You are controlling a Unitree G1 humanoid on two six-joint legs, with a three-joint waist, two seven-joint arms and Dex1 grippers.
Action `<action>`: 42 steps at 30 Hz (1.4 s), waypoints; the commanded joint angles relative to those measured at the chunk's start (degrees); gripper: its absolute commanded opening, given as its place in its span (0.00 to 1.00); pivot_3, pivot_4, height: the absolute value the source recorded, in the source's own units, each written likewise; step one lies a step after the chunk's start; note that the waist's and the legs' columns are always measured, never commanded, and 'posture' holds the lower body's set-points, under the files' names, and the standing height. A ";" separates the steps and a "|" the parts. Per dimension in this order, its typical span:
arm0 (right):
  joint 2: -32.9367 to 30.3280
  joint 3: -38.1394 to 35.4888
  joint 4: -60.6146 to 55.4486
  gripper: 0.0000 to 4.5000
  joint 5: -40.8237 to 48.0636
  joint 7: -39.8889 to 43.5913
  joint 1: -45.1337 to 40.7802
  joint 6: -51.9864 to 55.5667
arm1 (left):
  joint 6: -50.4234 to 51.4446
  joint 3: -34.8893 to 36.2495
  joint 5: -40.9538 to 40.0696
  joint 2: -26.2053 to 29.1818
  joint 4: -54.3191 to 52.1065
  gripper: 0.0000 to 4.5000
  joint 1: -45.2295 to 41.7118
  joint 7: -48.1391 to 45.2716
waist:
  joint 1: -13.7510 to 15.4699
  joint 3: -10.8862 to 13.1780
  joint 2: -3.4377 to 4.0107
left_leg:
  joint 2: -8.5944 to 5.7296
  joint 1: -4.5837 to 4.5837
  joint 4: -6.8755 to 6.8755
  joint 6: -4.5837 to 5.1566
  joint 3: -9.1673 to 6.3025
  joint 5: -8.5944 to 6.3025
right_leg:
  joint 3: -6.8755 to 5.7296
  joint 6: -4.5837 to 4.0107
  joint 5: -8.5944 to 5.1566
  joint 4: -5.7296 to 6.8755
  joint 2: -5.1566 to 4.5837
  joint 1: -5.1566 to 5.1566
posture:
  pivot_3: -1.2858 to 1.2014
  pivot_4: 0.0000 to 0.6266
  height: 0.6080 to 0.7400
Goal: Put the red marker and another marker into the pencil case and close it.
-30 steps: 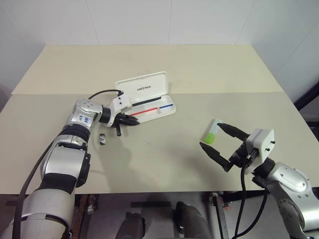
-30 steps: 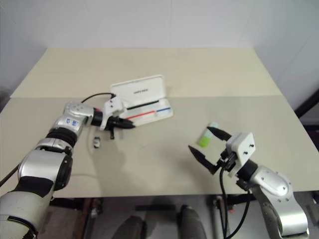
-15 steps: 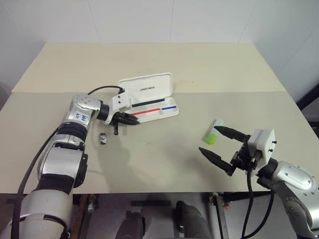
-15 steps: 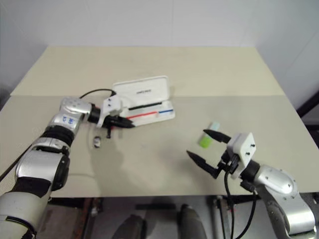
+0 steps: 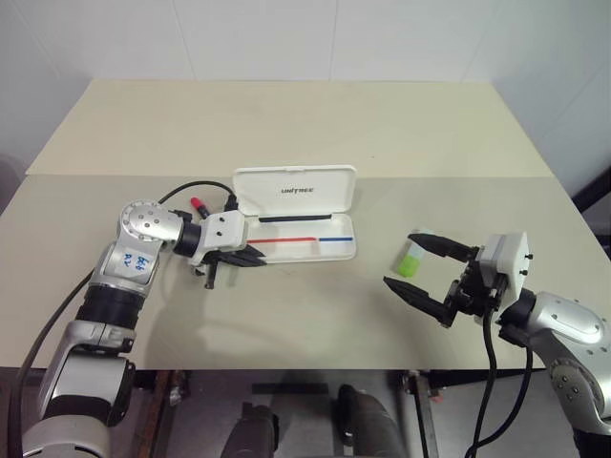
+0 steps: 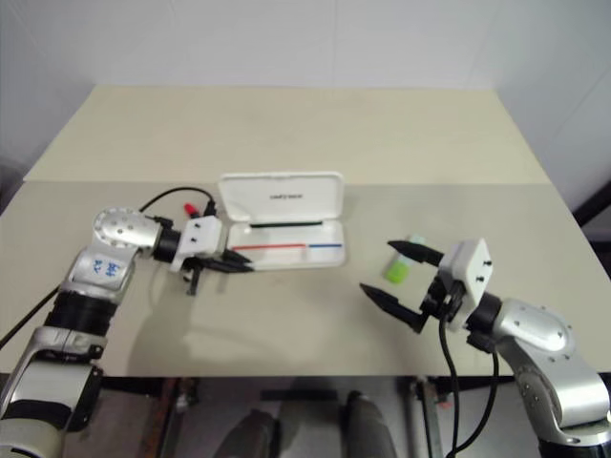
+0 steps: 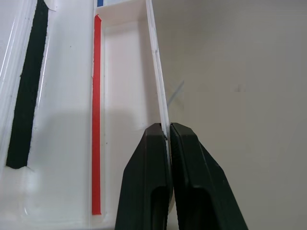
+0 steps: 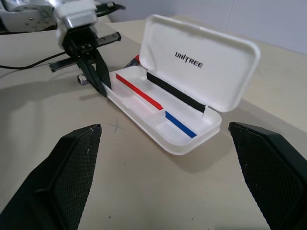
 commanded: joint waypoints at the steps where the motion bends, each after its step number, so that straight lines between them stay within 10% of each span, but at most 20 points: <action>1: -0.76 -0.54 -0.13 1.00 0.53 0.90 -0.62 -0.09 | 4.60 1.07 -2.61 1.63 -9.11 0.01 2.12 1.52 | -0.08 0.00 0.00 | 0.00 0.00 0.00 0.00 0.00 0.00 | 0.00 0.00 0.00 0.00 0.00 0.00 | 0.52 0.24 1.00; 14: -2.57 -4.67 -5.17 1.00 4.49 3.53 8.19 1.59 | 10.94 1.23 -4.24 5.21 -23.31 0.01 16.50 7.35 | -0.12 0.00 0.00 | 0.00 0.10 -0.01 0.00 0.06 0.00 | 0.09 -0.02 -0.01 0.02 0.01 0.04 | 0.52 0.24 1.00; 36: -0.94 -1.94 -7.87 1.00 3.78 0.68 9.20 1.80 | -5.98 -0.47 -3.38 5.73 -13.44 0.01 19.06 8.50 | -0.17 0.00 0.00 | 0.01 0.24 0.00 -0.03 0.09 0.02 | 0.12 -0.09 -0.04 0.01 0.02 0.07 | 0.52 0.24 1.00; 42: -0.82 -1.67 -6.81 1.00 3.02 1.35 7.99 1.49 | -3.21 -0.44 -4.18 6.11 -15.90 0.46 19.17 8.33 | -0.19 0.00 0.01 | 0.01 0.23 0.00 -0.03 0.08 0.02 | 0.11 -0.09 -0.04 0.02 0.02 0.07 | 0.52 0.24 1.00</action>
